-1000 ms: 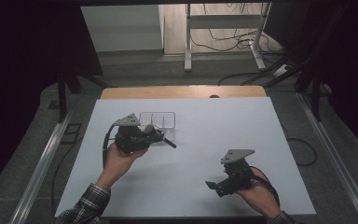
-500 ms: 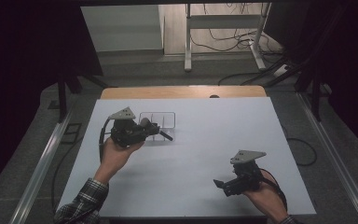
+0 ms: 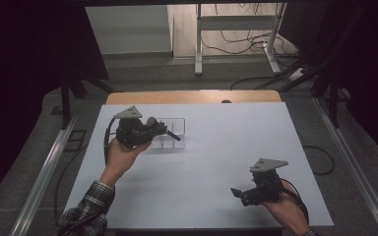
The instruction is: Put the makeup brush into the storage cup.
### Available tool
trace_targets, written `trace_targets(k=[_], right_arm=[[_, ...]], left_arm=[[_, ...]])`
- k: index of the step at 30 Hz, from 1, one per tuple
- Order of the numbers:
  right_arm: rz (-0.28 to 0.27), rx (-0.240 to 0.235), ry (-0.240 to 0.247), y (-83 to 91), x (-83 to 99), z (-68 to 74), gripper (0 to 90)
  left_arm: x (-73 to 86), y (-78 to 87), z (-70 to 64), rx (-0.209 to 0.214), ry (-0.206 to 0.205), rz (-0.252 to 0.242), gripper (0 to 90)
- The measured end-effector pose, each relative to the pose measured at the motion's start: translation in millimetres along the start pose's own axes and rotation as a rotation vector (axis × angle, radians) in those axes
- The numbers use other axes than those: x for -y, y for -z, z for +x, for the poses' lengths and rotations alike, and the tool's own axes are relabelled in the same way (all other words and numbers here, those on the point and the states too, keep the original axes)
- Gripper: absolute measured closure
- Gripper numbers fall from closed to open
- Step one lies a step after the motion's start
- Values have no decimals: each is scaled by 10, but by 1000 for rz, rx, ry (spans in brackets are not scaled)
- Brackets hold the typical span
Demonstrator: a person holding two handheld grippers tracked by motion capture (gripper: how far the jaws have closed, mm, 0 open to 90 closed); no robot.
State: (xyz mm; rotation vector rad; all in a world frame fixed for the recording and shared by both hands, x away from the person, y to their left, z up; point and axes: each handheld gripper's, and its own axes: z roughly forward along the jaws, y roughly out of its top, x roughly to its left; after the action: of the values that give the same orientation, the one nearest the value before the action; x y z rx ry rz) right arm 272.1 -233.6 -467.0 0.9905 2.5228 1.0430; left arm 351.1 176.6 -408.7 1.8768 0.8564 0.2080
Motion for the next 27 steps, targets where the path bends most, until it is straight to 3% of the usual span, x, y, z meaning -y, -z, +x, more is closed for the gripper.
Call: trace_targets(k=[9, 27], right_arm=[[6, 31, -23, 74, 69, -68, 0], [-8, 64, -46, 173, 179, -143, 0]], left_arm=[[-54, 1, 79, -21, 9, -16, 769], [-199, -15, 185, -55, -10, -17, 769]])
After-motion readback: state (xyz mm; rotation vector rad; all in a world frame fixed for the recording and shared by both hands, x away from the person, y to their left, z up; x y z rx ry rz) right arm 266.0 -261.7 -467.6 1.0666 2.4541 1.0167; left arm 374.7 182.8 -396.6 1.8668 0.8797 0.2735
